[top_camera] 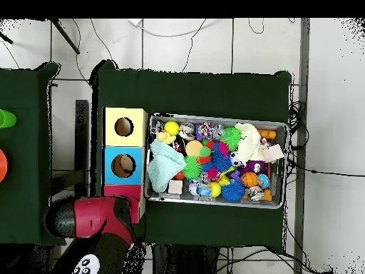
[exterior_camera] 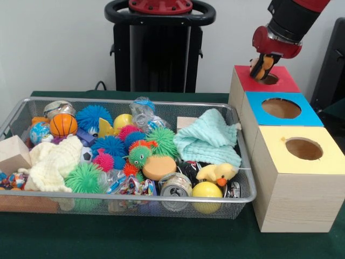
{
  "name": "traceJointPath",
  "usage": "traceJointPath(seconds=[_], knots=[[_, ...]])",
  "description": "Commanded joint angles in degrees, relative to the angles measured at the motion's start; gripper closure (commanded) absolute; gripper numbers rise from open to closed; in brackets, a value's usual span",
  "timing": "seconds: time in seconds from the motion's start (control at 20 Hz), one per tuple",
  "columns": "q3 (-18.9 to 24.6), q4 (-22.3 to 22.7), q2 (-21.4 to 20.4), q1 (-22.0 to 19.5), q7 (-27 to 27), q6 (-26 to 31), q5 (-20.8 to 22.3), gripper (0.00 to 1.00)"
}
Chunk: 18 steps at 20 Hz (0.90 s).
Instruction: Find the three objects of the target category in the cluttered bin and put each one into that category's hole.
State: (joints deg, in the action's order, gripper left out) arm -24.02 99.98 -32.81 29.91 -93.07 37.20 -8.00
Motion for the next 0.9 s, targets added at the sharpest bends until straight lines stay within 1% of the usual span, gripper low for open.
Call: traceJointPath(seconds=[0.05, 0.7, 0.9], knots=[[1.7, -4.1, 2.3, -0.2, -16.4, 2.7, -2.4, 1.0], [1.1, -4.6, 2.6, 0.4, -16.0, 3.5, -2.0, 1.0], [1.4, -4.1, 2.4, 0.2, -16.0, 2.9, -2.3, 1.0]])
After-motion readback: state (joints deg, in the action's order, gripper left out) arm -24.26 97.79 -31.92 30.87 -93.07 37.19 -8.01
